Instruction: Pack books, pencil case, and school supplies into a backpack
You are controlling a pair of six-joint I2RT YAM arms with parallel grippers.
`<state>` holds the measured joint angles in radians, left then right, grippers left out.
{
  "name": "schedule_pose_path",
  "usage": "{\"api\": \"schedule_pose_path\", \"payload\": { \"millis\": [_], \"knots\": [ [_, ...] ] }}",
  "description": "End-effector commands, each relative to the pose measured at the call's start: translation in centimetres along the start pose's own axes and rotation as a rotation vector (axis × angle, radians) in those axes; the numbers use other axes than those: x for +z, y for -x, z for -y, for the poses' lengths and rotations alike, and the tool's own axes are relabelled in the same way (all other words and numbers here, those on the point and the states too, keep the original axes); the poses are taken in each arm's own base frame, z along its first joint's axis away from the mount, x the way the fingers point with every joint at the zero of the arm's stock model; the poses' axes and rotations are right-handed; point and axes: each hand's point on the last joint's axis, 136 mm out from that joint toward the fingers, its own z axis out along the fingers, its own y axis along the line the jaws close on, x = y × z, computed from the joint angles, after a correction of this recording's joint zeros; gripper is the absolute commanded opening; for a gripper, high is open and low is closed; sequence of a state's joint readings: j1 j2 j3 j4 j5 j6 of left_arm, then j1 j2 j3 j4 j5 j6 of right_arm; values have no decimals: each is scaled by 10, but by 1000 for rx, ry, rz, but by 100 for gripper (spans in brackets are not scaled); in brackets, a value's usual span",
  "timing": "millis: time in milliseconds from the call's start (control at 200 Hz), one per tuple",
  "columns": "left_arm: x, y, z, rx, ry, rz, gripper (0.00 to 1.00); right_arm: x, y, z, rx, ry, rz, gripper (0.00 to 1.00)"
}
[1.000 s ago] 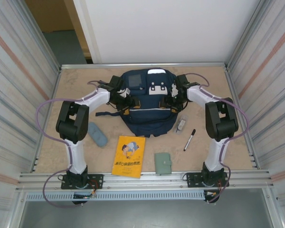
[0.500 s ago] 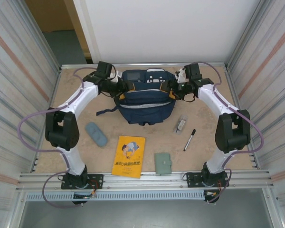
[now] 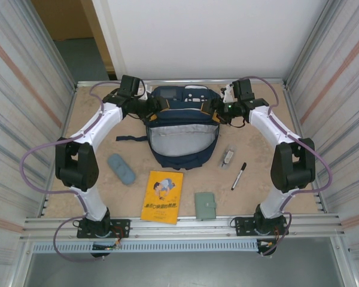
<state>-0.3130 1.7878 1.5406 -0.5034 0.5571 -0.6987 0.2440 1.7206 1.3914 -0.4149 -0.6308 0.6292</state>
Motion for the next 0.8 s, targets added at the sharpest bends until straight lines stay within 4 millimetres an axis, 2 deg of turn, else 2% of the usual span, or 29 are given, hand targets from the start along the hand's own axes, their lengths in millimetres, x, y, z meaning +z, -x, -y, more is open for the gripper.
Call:
{"api": "schedule_pose_path", "payload": {
  "millis": [0, 160, 321, 416, 702, 797],
  "knots": [
    [-20, 16, 57, 155, -136, 77, 60, -6, -4, -52, -102, 155, -19, 63],
    [-21, 19, 62, 192, -158, 87, 59, -7, -3, -52, -117, 156, -9, 63],
    [-26, 40, 82, 257, -176, 136, 58, -11, 17, -78, -147, 214, 39, 63],
    [-29, 47, 91, 281, -189, 154, 58, -10, 22, -89, -180, 227, 54, 63],
    [-27, 51, 81, 335, -146, 195, 58, 7, 25, -83, -226, 193, 77, 63],
    [-18, 47, 66, 325, -112, 177, 58, 15, 22, -76, -234, 163, 67, 63]
  ]
}}
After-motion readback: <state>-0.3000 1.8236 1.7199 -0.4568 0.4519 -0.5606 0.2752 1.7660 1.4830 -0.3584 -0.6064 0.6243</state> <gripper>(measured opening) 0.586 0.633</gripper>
